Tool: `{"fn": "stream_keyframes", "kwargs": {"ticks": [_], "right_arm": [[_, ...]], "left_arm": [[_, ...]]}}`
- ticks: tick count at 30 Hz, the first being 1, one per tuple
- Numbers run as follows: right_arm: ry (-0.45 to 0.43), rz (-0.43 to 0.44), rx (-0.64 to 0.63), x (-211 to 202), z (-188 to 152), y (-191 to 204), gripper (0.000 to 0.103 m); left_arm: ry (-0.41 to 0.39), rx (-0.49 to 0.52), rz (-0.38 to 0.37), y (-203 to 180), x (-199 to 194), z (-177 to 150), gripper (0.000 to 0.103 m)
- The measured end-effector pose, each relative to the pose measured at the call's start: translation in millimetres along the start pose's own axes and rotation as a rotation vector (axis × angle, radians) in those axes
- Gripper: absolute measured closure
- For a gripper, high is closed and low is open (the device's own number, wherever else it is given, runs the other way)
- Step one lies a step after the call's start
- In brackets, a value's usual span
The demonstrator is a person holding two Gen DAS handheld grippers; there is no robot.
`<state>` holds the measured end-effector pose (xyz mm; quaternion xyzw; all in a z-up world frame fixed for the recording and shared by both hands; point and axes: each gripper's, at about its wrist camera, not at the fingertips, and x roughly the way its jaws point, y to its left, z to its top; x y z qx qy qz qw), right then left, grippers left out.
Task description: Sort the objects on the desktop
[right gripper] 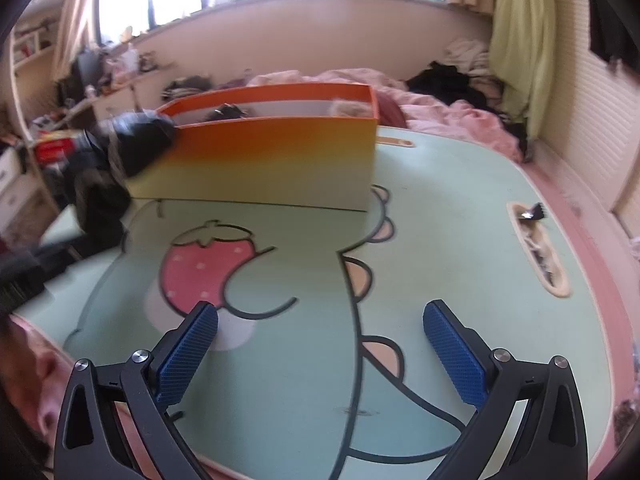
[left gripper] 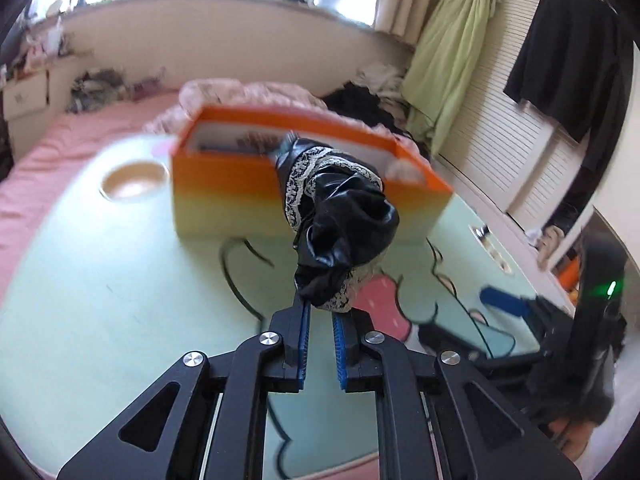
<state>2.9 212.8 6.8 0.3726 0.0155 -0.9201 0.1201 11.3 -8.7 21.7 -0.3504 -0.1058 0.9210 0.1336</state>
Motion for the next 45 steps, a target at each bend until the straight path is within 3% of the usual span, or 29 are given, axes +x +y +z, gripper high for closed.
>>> {"fn": "stream_keyframes", "kwargs": {"ticks": [2,3,4,5,6,8,9,13,16,18,20,21,24,26,29,33,37,42,45], "right_arm": [[-0.052,0.067,0.052,-11.5,8.1,-8.9,0.0],[-0.088,0.077,0.083,-18.6,14.0,-12.4,0.0],[-0.125,0.097,0.113,-27.0,22.8,-14.5,0.0],[-0.152,0.143,0.135,-33.3,38.0,-14.9,0.0],[-0.15,0.178,0.138,-34.9,52.2,-13.1,0.0],[-0.088,0.219,0.118,-24.8,90.6,1.1,0.004],[-0.05,0.229,0.112,-17.0,108.3,10.4,0.013],[0.112,0.217,0.12,38.7,165.6,41.2,0.027],[0.251,0.212,0.149,85.8,179.6,59.8,0.031],[0.323,0.163,0.139,107.4,182.1,69.1,0.034],[0.381,0.156,0.154,130.2,179.5,73.6,0.062],[0.408,0.176,0.168,139.5,176.3,73.9,0.068],[0.372,0.205,0.205,135.5,170.3,67.4,0.075],[0.291,0.258,0.213,111.5,171.3,59.6,0.075],[0.119,0.298,0.205,52.2,174.8,42.1,0.075],[-0.001,0.356,0.175,-20.8,154.5,18.4,0.075],[0.008,0.387,0.204,-42.4,105.8,-7.1,0.075],[0.139,0.409,0.256,8.8,75.7,-12.6,0.075],[0.134,0.468,0.293,26.4,70.7,-19.5,0.074]], "left_arm": [[-0.012,0.013,-0.016,-3.5,-6.9,-11.1,0.076],[-0.033,0.008,-0.02,0.2,-15.6,-15.6,0.056],[-0.054,-0.004,-0.019,4.1,-21.3,-18.1,0.026],[-0.078,-0.027,-0.019,8.9,-25.4,-18.0,0.015],[-0.108,-0.064,-0.026,15.9,-30.5,-20.0,0.01],[-0.118,-0.13,-0.046,31.6,-33.9,-22.7,0.01],[-0.085,-0.159,-0.059,38.3,-26.9,-23.3,0.01],[-0.09,-0.136,-0.062,33.7,-26.5,-28.7,0.01],[-0.091,-0.136,-0.075,35.4,-26.7,-28.9,0.01],[-0.091,-0.135,-0.073,35.2,-26.6,-25.9,0.01],[-0.091,-0.128,-0.068,32.1,-27.4,-27.3,0.01],[-0.091,-0.126,-0.067,31.9,-27.4,-27.4,0.01],[-0.093,-0.126,-0.074,34.0,-28.2,-26.5,0.01],[-0.095,-0.127,-0.078,33.4,-28.9,-27.2,0.01],[-0.094,-0.122,-0.068,30.6,-28.1,-27.0,0.01],[-0.085,-0.081,-0.026,23.0,-26.5,-27.1,0.01],[-0.08,-0.068,-0.005,18.1,-24.7,-26.6,0.01],[-0.071,-0.048,0.023,11.5,-22.8,-26.4,0.01],[-0.068,-0.042,0.029,11.1,-21.1,-25.6,0.01]]}}
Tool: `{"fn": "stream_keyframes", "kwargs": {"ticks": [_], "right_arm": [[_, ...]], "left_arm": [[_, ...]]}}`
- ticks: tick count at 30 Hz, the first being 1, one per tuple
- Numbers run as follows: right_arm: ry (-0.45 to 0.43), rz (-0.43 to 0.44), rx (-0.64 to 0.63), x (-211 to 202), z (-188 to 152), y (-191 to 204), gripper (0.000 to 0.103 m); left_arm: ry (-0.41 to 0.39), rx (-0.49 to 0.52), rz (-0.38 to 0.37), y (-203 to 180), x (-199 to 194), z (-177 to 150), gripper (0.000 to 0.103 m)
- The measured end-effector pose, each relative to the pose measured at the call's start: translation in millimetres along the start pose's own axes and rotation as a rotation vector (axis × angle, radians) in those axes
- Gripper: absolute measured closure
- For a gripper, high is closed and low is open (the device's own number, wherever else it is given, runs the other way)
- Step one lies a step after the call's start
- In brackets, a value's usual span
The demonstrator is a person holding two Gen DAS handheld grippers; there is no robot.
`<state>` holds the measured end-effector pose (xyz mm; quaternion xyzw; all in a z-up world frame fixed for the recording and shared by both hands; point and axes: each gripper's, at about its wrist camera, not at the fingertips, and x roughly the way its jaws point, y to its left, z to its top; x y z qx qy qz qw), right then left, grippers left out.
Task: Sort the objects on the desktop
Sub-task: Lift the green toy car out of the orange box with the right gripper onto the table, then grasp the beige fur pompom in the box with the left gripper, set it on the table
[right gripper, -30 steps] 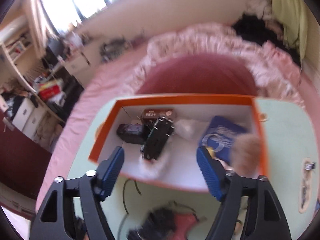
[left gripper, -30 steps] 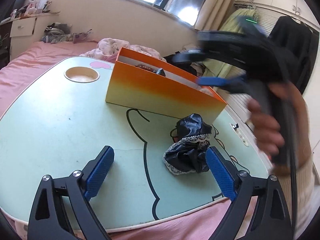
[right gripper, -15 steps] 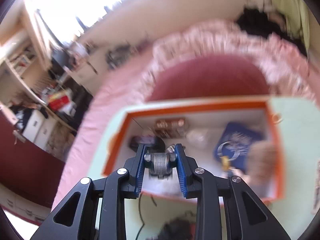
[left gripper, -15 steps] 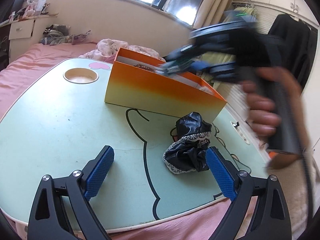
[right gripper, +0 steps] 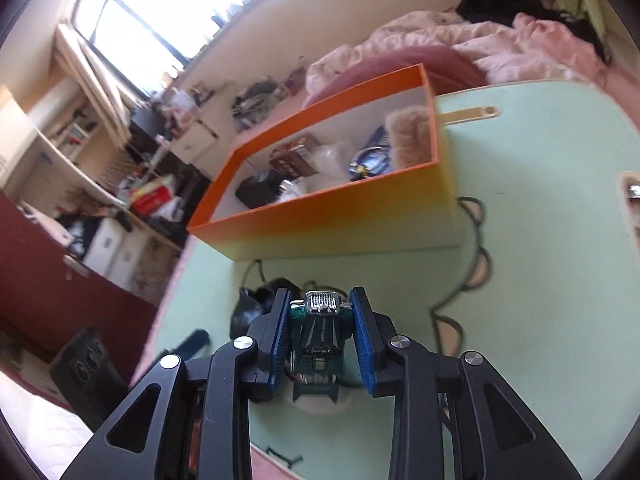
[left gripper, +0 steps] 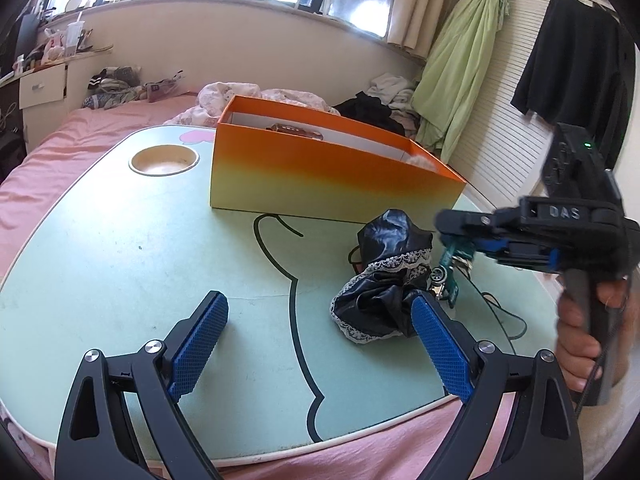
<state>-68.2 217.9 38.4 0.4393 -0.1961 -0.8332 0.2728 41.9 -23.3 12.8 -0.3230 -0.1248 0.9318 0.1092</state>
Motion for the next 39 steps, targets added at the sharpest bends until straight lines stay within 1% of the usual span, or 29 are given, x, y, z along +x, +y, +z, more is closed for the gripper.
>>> {"fn": "stream_keyframes", "kwargs": {"ticks": [1,2,3,4,5,6,7,8,9,12,14,15,16,19,20,21,22,23,24,25,27,29,30,32,33,34,36,37,39], "right_arm": [[-0.037,-0.007,0.006,-3.3,-0.1,-0.7,0.07],[-0.1,-0.018,0.001,-11.8,-2.6,0.0,0.063],[-0.162,-0.035,-0.013,-21.3,-8.8,1.8,0.04],[-0.226,-0.054,-0.03,-32.7,-15.6,6.1,0.022],[-0.288,-0.083,-0.06,-44.1,-25.5,10.5,0.017],[-0.305,-0.123,-0.098,-49.4,-33.8,15.1,0.016],[-0.274,-0.2,-0.152,-48.8,-43.7,20.7,0.016],[-0.242,-0.247,-0.182,-46.0,-45.7,23.0,0.016],[-0.202,-0.3,-0.221,-41.0,-55.7,25.3,0.016],[-0.128,-0.374,-0.301,-23.9,-80.5,27.7,0.016],[-0.143,-0.483,-0.381,-9.2,-97.1,29.0,0.014],[-0.147,-0.474,-0.387,-5.8,-100.0,26.3,0.007],[-0.139,-0.471,-0.391,-3.0,-100.5,24.4,0.004],[-0.141,-0.464,-0.386,-3.0,-102.3,14.0,0.003],[-0.147,-0.466,-0.38,-5.3,-102.9,11.3,0.003],[-0.155,-0.474,-0.37,-7.7,-103.8,8.8,0.003],[-0.175,-0.487,-0.341,-12.9,-104.6,0.5,0.003],[-0.197,-0.481,-0.311,-20.8,-105.4,-0.9,0.003],[-0.22,-0.464,-0.279,-28.3,-108.0,-4.3,0.003],[-0.239,-0.446,-0.25,-34.3,-108.3,-9.1,0.003],[-0.275,-0.421,-0.202,-45.9,-108.6,-18.5,0.003],[-0.29,-0.393,-0.189,-51.6,-110.3,-20.2,0.003],[-0.289,-0.394,-0.19,-52.0,-108.6,-19.3,0.003],[-0.282,-0.417,-0.203,-50.7,-110.0,-16.1,0.003],[-0.278,-0.428,-0.21,-50.4,-111.5,-15.5,0.003],[-0.276,-0.425,-0.215,-50.3,-109.9,-13.8,0.003],[-0.275,-0.419,-0.219,-49.7,-106.3,-12.2,0.003],[-0.275,-0.416,-0.219,-49.8,-107.0,-10.6,0.003],[-0.274,-0.413,-0.22,-50.3,-106.0,-11.7,0.003]], "left_arm": [[0.0,-0.002,-0.003,0.5,-0.3,0.0,0.01],[-0.001,-0.004,-0.007,1.0,-0.7,-0.1,0.01],[-0.002,-0.006,-0.01,2.0,-2.2,-0.4,0.01],[-0.003,-0.007,-0.011,2.1,-2.4,-0.6,0.01],[-0.003,-0.006,-0.01,1.8,-2.5,-0.6,0.01],[-0.002,-0.005,-0.007,1.9,-1.2,0.0,0.01],[-0.001,-0.003,-0.004,2.0,-1.4,0.3,0.01],[0.0,-0.001,0.0,0.8,-0.4,1.0,0.01],[0.002,0.002,0.003,0.1,-0.2,1.1,0.01],[0.007,0.013,0.018,-2.5,0.5,1.2,0.01],[0.01,0.02,0.027,-4.5,1.4,1.8,0.01],[0.014,0.024,0.032,-5.2,2.0,1.9,0.01],[0.017,0.028,0.038,-5.9,2.4,2.2,0.01],[0.017,0.012,0.026,-2.4,1.2,4.1,0.011],[0.006,0.0,0.03,-0.2,-2.5,6.6,0.015],[-0.024,-0.006,0.043,-0.4,-9.8,10.4,0.038],[-0.052,-0.002,0.061,-4.3,-16.6,15.5,0.059],[-0.078,0.01,0.074,-10.8,-23.2,22.1,0.061],[-0.11,0.05,0.07,-25.8,-31.8,35.4,0.061],[-0.113,0.085,0.061,-37.7,-33.8,44.7,0.061],[-0.069,0.167,0.025,-66.9,-26.3,69.6,0.061],[0.032,0.203,-0.036,-92.6,1.3,99.4,0.058],[0.088,0.194,-0.045,-101.1,20.2,113.6,0.057],[0.197,0.166,-0.019,-112.7,61.4,136.7,0.057],[0.226,0.161,-0.005,-115.5,74.9,143.2,0.057],[0.273,0.167,0.026,-121.3,97.5,151.0,0.057],[0.345,0.188,0.058,-128.5,125.3,155.5,0.057],[0.375,0.193,0.08,-131.5,138.8,157.1,0.057],[0.389,0.19,0.111,-133.6,154.1,158.3,0.057]]}}
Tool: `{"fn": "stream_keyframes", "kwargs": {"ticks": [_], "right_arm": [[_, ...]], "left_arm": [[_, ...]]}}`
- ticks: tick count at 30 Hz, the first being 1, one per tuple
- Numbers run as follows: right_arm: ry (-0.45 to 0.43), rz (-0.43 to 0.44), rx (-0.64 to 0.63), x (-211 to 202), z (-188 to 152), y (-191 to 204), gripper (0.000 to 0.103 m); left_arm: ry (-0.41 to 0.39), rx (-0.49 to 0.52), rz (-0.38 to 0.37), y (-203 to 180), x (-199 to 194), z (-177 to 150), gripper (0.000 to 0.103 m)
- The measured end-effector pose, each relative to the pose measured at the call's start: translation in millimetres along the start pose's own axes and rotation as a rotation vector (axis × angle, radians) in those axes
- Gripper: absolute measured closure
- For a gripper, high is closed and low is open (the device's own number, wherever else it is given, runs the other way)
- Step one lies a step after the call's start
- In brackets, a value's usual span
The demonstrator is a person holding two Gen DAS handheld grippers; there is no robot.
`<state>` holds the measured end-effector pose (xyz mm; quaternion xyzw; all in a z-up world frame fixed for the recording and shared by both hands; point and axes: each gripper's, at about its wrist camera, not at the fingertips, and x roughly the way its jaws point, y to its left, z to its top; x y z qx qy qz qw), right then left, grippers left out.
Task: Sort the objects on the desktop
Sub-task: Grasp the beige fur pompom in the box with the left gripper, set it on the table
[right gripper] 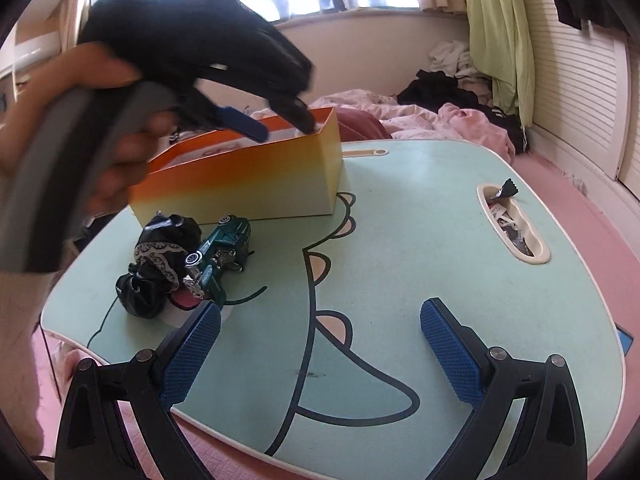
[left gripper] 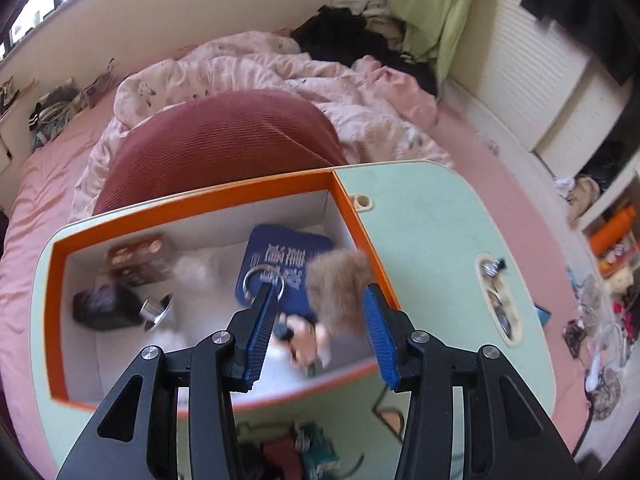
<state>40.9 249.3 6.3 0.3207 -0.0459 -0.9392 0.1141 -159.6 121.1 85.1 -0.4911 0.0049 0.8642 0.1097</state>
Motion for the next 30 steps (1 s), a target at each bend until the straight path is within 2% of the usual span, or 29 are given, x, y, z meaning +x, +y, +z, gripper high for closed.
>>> {"fn": "stream_keyframes", "kwargs": {"ticks": [2,4,6,8,9,11,12,15,16,18,21,24,27,29,30], "right_arm": [[0.0,-0.002,0.001,0.4,-0.5,-0.1,0.003],[0.001,-0.003,0.0,0.5,-0.4,1.3,0.003],[0.002,-0.004,-0.001,0.2,0.6,2.2,0.003],[0.002,-0.004,-0.002,-1.4,0.9,3.6,0.003],[0.001,-0.002,0.0,-2.3,0.5,3.7,0.003],[0.001,0.0,0.001,-2.5,1.5,4.2,0.003],[0.001,-0.001,0.001,-2.4,1.5,4.3,0.003],[0.002,-0.002,0.001,-3.8,1.1,4.9,0.003],[0.001,-0.002,0.001,-2.6,1.9,3.8,0.003],[0.001,-0.001,0.002,-2.4,2.0,3.7,0.003],[0.001,-0.001,0.004,-1.7,3.3,4.2,0.003],[0.004,-0.002,0.0,-1.8,2.8,5.0,0.002],[0.005,-0.006,-0.004,-2.2,2.9,5.5,0.002],[0.006,-0.006,-0.004,-1.9,3.1,5.6,0.002],[0.006,-0.006,-0.003,-2.0,3.0,6.0,0.002]], "left_arm": [[-0.001,-0.002,0.026,-2.1,7.4,2.1,0.058],[0.006,0.007,0.009,-2.8,13.3,1.9,0.078],[0.019,-0.018,-0.055,4.0,13.3,-2.2,0.093],[-0.026,-0.009,-0.051,7.6,3.5,-6.3,0.094],[-0.089,-0.001,-0.059,12.7,-10.7,-14.2,0.094],[-0.155,-0.026,-0.102,25.5,-31.4,-25.7,0.095],[-0.209,-0.057,-0.162,37.5,-51.1,-38.5,0.095],[-0.321,-0.108,-0.254,63.6,-91.5,-67.5,0.095],[-0.366,-0.131,-0.301,76.7,-109.9,-86.7,0.095],[-0.391,-0.148,-0.334,92.1,-125.8,-110.7,0.095],[-0.396,-0.147,-0.291,107.2,-126.3,-143.8,0.095],[-0.33,-0.176,-0.303,114.7,-98.1,-158.2,0.092],[-0.274,-0.23,-0.299,121.8,-70.4,-162.7,0.08],[-0.336,-0.253,-0.303,129.3,-75.7,-167.7,0.077],[-0.378,-0.248,-0.295,130.4,-83.4,-169.7,0.062]]}}
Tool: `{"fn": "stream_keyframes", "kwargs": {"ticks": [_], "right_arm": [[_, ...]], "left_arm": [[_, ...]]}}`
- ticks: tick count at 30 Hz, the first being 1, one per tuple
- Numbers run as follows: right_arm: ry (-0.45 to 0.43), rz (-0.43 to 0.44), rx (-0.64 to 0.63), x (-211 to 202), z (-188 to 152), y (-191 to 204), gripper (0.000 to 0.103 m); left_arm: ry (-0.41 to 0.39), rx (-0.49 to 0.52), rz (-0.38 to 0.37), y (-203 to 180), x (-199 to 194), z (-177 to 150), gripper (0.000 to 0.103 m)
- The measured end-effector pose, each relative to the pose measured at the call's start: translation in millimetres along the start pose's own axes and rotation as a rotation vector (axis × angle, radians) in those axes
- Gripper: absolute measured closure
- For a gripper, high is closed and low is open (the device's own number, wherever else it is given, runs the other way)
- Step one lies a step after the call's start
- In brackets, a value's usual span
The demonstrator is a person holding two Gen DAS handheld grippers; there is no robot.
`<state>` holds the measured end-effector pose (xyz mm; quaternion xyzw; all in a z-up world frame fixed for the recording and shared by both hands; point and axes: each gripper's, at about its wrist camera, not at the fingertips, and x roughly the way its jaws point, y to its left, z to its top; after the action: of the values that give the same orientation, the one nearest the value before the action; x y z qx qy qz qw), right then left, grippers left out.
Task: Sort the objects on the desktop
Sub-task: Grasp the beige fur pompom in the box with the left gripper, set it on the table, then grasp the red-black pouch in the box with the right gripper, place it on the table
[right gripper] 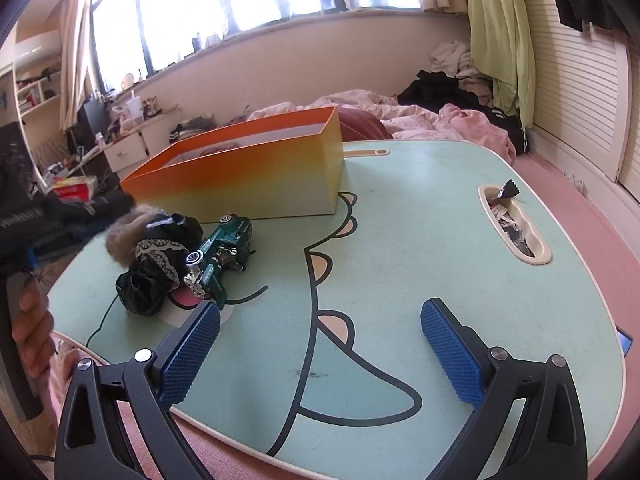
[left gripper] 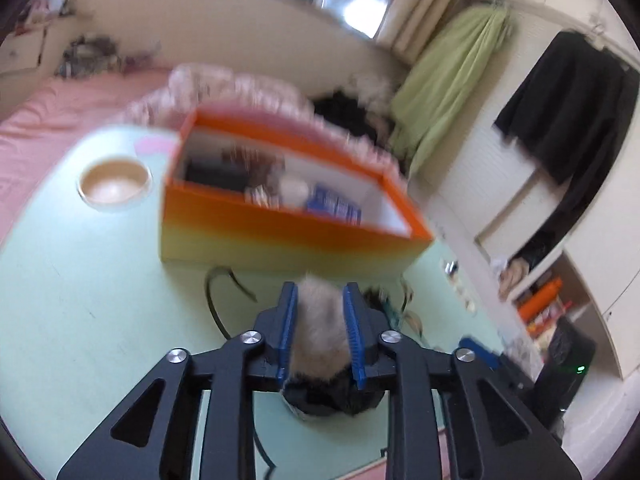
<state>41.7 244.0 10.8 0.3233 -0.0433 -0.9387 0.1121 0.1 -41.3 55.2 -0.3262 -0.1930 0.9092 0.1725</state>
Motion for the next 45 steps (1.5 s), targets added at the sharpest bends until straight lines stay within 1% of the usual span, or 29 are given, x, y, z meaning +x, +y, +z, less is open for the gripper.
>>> {"fn": "stream_keyframes", "kwargs": {"ticks": [1,3,4,5,8,9,10,11,12,13,14,16,18,19,21,22,23,24,27,28,31,32,36,38,39,41,42,43,45], "right_arm": [[0.0,0.0,0.0,-1.0,-0.6,1.2,0.002],[0.001,-0.003,-0.001,0.3,0.3,0.9,0.002],[0.002,-0.006,-0.004,-0.6,-0.2,1.7,0.001],[0.004,-0.009,-0.004,3.3,2.9,0.7,0.001],[0.007,-0.012,-0.006,3.0,3.0,2.3,0.001],[0.008,-0.015,-0.008,3.7,3.4,2.7,0.001],[0.011,-0.021,-0.012,3.7,3.4,4.3,0.001],[0.013,-0.025,-0.016,6.9,5.9,5.5,0.001],[0.018,-0.019,-0.022,8.5,7.2,6.7,0.001],[0.029,0.002,-0.027,9.2,8.8,8.5,0.001],[0.037,0.024,-0.021,10.5,11.4,8.7,0.001],[0.022,0.101,0.021,3.7,24.1,11.7,0.001],[-0.006,0.165,0.045,-4.1,43.3,20.6,0.001],[0.001,0.218,0.047,-4.7,57.9,28.2,0.001],[0.093,0.33,0.048,10.0,92.5,48.6,0.001],[0.176,0.368,0.055,28.1,113.5,64.3,0.001],[0.227,0.368,0.059,42.8,126.8,75.2,0.001],[0.268,0.359,0.055,57.2,137.7,87.1,0.003],[0.368,0.286,-0.004,109.3,169.1,128.3,0.018],[0.412,0.246,-0.011,130.8,177.6,141.9,0.023],[0.499,0.202,0.019,170.6,190.7,155.9,0.024],[0.529,0.168,0.029,183.8,193.2,158.3,0.024],[0.575,0.098,0.029,209.6,193.5,162.7,0.024],[0.593,0.055,0.018,222.0,192.9,169.1,0.029],[0.592,0.054,0.016,222.7,191.4,168.6,0.03],[0.629,0.028,-0.04,232.5,182.7,172.3,0.03],[0.624,0.029,-0.031,234.6,180.1,170.0,0.037],[0.633,0.03,-0.016,237.3,178.0,166.4,0.039],[0.593,0.023,0.014,233.4,182.5,158.1,0.04]], "left_arm": [[-0.039,0.024,0.022,-1.2,-11.8,-0.3,0.038],[-0.092,0.075,0.078,-2.6,-29.4,-7.5,0.018],[-0.111,0.111,0.11,-2.7,-37.4,-15.6,0.018],[-0.1,0.142,0.132,-1.6,-40.6,-25.1,0.018],[0.001,0.178,0.157,6.8,-30.5,-41.6,0.018],[0.044,0.196,0.179,7.2,-21.2,-48.6,0.018],[0.071,0.231,0.219,6.8,-11.7,-57.2,0.017],[0.036,0.29,0.269,0.4,-9.2,-63.4,0.017],[0.021,0.347,0.34,-6.1,-2.9,-69.5,0.012],[0.001,0.351,0.349,-8.1,-3.0,-70.9,0.01],[0.002,0.341,0.345,-8.0,-3.7,-71.5,0.01],[0.006,0.314,0.359,-2.7,-5.3,-68.5,0.0],[0.0,0.305,0.362,3.9,-5.5,-67.6,0.0],[-0.001,0.306,0.362,4.3,-6.2,-67.0,0.0],[0.001,0.308,0.363,5.8,-4.6,-66.3,0.0],[0.001,0.309,0.364,6.5,-4.3,-65.8,0.0],[0.003,0.308,0.364,3.3,0.0,-66.8,0.0],[0.002,0.308,0.364,2.6,1.3,-67.1,0.0],[0.003,0.309,0.363,2.3,2.8,-67.8,0.0],[0.003,0.309,0.362,2.9,2.6,-68.9,0.0],[0.002,0.312,0.357,3.7,1.7,-70.4,0.0],[0.001,0.313,0.356,3.7,1.5,-70.5,0.0],[-0.003,0.317,0.35,3.6,0.9,-71.5,0.0],[-0.005,0.316,0.35,3.5,2.1,-71.3,0.0],[-0.004,0.316,0.349,3.6,2.1,-71.4,0.0],[-0.007,0.317,0.347,3.4,2.2,-71.4,0.0],[-0.005,0.315,0.347,3.7,2.5,-71.2,0.0],[-0.005,0.312,0.343,4.3,2.7,-71.2,0.0],[-0.01,0.315,0.341,4.4,1.6,-70.6,0.0]]}}
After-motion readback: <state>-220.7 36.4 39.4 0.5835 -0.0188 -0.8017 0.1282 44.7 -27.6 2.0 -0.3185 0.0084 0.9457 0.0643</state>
